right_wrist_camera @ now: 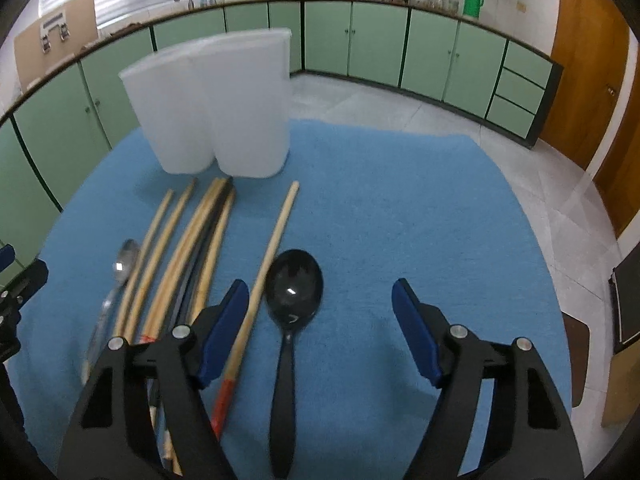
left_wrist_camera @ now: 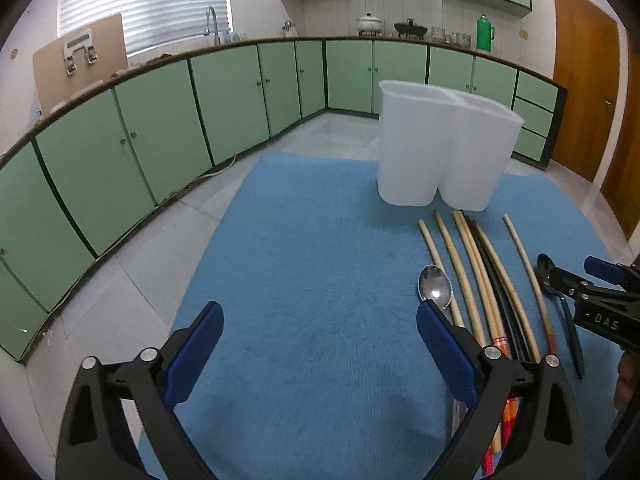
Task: Organize utensils
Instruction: 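Grasp the black plastic spoon with the right tool while the left tool approaches the steel spoon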
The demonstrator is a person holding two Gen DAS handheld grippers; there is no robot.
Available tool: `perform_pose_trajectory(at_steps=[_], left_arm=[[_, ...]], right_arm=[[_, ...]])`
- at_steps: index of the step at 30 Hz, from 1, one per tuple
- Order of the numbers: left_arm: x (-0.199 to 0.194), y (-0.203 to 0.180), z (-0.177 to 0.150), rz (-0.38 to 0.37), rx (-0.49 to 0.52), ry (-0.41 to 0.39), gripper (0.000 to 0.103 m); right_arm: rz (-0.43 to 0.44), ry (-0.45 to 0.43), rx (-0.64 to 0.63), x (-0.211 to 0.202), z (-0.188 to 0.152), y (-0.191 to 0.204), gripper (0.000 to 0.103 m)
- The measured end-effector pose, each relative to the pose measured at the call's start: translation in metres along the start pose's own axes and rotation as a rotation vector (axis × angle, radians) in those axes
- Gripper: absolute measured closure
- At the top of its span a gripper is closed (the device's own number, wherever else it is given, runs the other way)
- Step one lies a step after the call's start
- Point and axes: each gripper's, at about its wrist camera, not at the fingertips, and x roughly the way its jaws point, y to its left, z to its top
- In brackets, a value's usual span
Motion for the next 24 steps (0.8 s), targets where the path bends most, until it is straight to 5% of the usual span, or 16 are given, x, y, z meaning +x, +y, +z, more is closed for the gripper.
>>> perform_pose_trajectory(at_steps=[24], left_arm=[[0.028, -0.013, 0.001, -0.025, 0.003, 0.072, 0.008]], right_arm=[[0.036, 0.05, -0.016, 0.012, -0.008, 0.0, 0.037]])
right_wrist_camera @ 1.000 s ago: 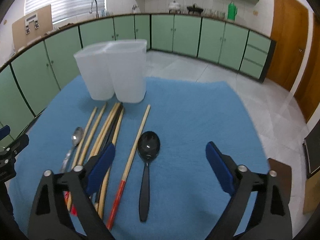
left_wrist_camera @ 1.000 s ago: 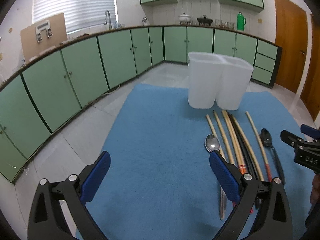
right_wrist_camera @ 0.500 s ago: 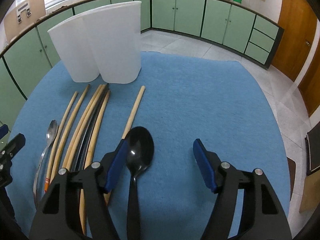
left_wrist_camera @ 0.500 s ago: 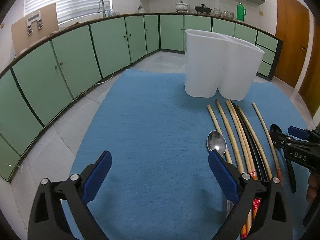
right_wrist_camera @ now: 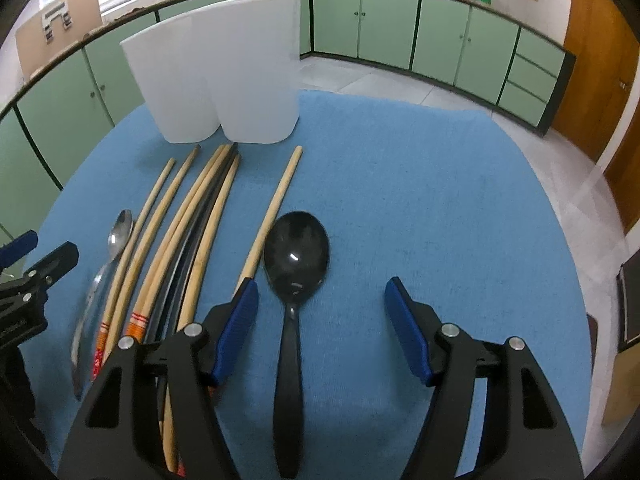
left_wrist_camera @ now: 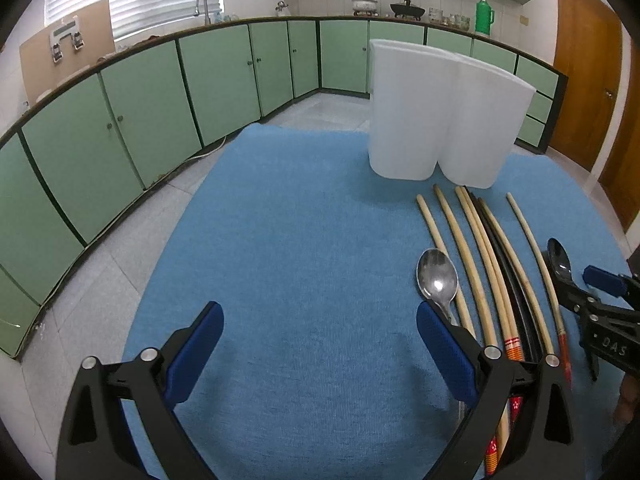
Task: Organize utensils
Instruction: 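Grasp the black plastic spoon with the right tool while the left tool approaches the steel spoon, then close the left tool on the steel spoon handle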
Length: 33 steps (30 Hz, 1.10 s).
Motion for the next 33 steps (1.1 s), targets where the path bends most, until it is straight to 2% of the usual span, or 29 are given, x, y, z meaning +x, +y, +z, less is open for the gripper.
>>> perform_pose_trajectory(at_steps=[4, 5, 6, 8, 16, 19, 29, 33], left_arm=[[0.0, -0.002, 0.002, -0.007, 0.009, 0.003, 0.008], [0.001, -0.003, 0.003, -0.015, 0.011, 0.004, 0.008], [0.001, -0.004, 0.004, -0.026, 0.014, 0.007, 0.008], [0.001, -0.01, 0.005, -0.046, 0.025, 0.009, 0.008], [0.02, -0.033, 0.01, -0.067, 0.081, 0.05, 0.007], [0.02, -0.032, 0.012, -0.048, 0.079, 0.051, 0.007], [0.027, -0.025, 0.009, -0.051, 0.075, 0.092, 0.007], [0.027, -0.011, 0.008, -0.027, 0.063, 0.091, 0.007]], right_arm=[[-0.004, -0.01, 0.01, 0.009, 0.012, -0.003, 0.04], [-0.003, -0.012, 0.007, 0.01, 0.013, -0.003, 0.047], [0.001, -0.016, 0.003, 0.01, 0.015, -0.003, 0.059], [0.009, -0.021, -0.004, 0.01, 0.016, -0.005, 0.069], [0.01, -0.032, 0.032, 0.004, 0.009, -0.013, 0.069], [0.012, -0.033, 0.037, 0.006, 0.009, -0.017, 0.069], [0.01, -0.034, 0.038, 0.007, 0.008, -0.014, 0.068], [0.01, -0.035, 0.039, 0.007, 0.007, -0.014, 0.068]])
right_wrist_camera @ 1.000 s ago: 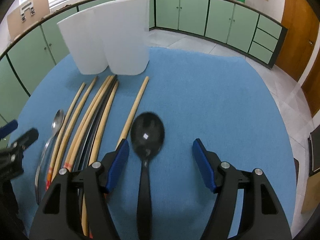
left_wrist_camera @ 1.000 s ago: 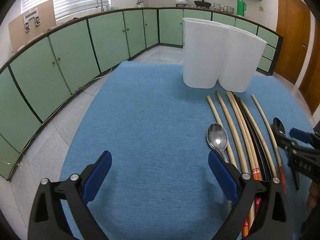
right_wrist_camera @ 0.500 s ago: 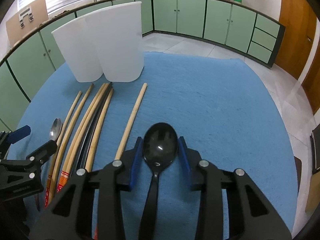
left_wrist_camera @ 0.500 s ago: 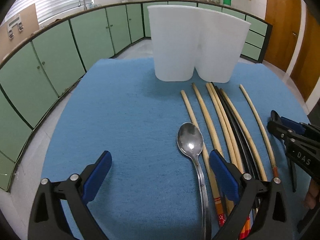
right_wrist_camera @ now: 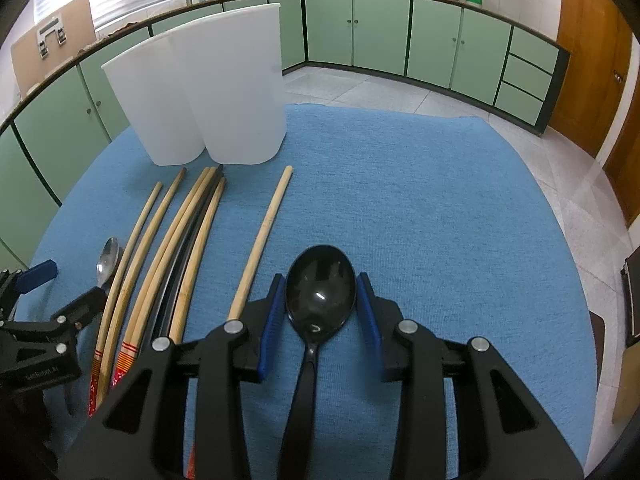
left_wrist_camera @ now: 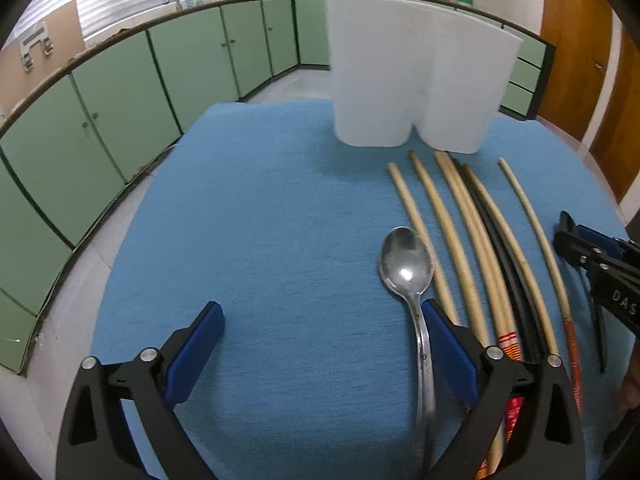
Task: Organize utensils
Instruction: 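Close the left tool on the steel spoon handle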
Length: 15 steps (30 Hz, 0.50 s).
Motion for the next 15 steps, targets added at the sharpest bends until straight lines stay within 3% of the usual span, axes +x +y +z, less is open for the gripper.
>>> perform_pose_trajectory(at_steps=[7, 15], left_arm=[[-0.001, 0.002, 0.003, 0.01, -0.004, -0.002, 0.007], [0.009, -0.017, 0.015, 0.033, 0.019, 0.005, 0.007]], right_arm=[[-0.011, 0.006, -0.016, 0.0, 0.001, 0.003, 0.067], [-0.023, 0.02, -0.027, 0.004, 0.008, 0.0, 0.057]])
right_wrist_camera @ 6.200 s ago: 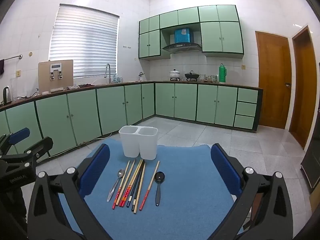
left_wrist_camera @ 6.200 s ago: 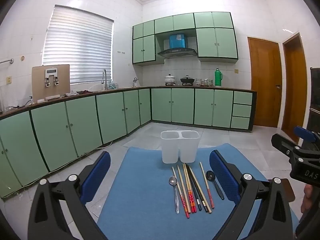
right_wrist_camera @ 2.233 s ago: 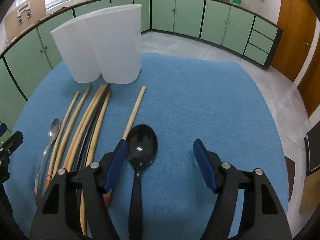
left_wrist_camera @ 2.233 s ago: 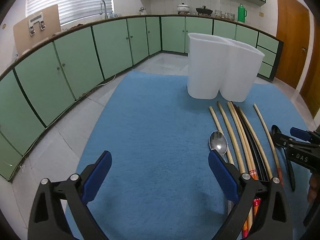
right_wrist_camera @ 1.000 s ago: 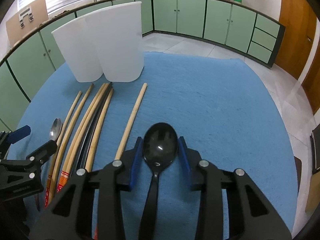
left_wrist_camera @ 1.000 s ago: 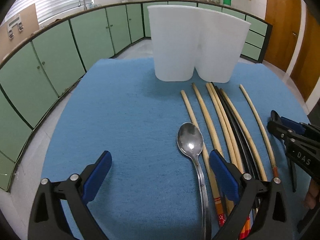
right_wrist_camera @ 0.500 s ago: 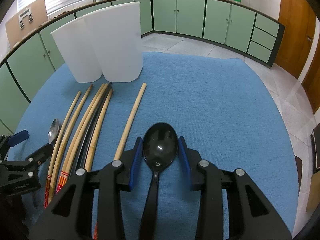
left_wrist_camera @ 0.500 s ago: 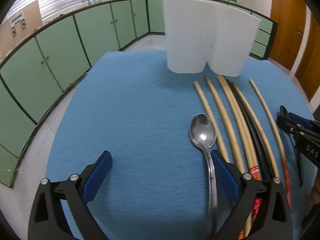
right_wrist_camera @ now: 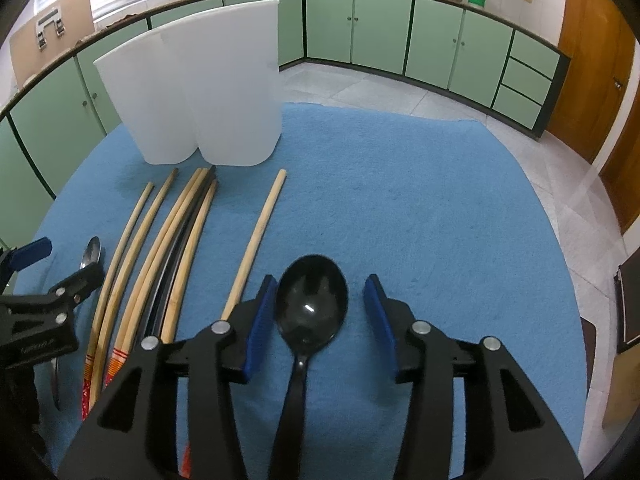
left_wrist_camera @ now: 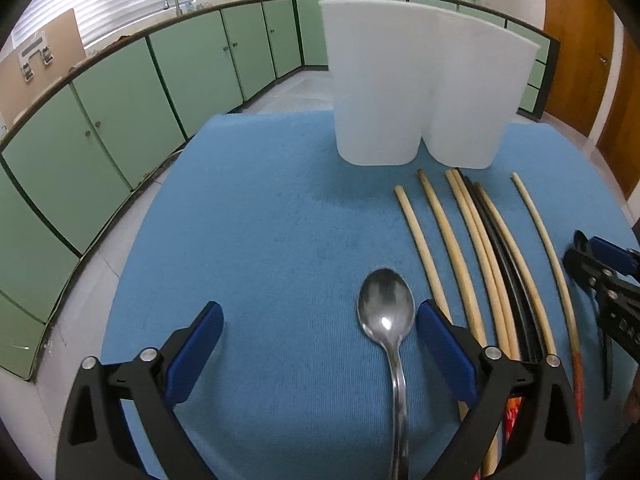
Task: Organize utensils
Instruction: 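Close the left tool on the steel spoon handle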
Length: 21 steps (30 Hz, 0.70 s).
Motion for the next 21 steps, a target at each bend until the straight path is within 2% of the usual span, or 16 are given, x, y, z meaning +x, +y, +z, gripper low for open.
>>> perform_pose_trajectory(at_steps=[4, 6, 11, 13, 14, 16, 17, 18, 21], left_arm=[[0.004, 0.004, 0.006, -0.019, -0.025, 0.014, 0.011], [0.004, 0.007, 0.004, -0.069, -0.058, 0.023, 0.021], [-0.003, 0.003, 0.0, -0.09, -0.05, 0.036, 0.032], [-0.004, -0.004, 0.003, -0.093, -0.042, 0.032, 0.04], [-0.005, -0.006, 0.003, -0.104, -0.037, 0.028, 0.047], [-0.007, -0.008, 0.005, -0.123, -0.031, 0.028, 0.058], [-0.007, -0.011, 0.005, -0.139, -0.026, 0.026, 0.068], [-0.008, -0.012, 0.006, -0.157, -0.024, 0.025, 0.075], [-0.01, -0.014, 0.007, -0.178, -0.023, 0.019, 0.075]], right_arm=[[0.007, 0.016, -0.003, 0.003, 0.004, -0.001, 0.056], [0.018, 0.03, -0.002, 0.004, 0.007, 0.0, 0.057], [0.024, 0.082, 0.019, 0.007, 0.013, -0.002, 0.057], [0.032, 0.097, 0.036, 0.008, 0.017, -0.005, 0.057], [0.031, 0.102, 0.035, 0.009, 0.018, -0.005, 0.057], [0.022, 0.114, 0.04, 0.01, 0.02, -0.007, 0.062], [0.027, 0.116, 0.042, 0.01, 0.021, -0.008, 0.069], [0.035, 0.118, 0.044, 0.01, 0.022, -0.009, 0.069], [0.093, 0.097, 0.072, 0.007, 0.023, -0.015, 0.069]])
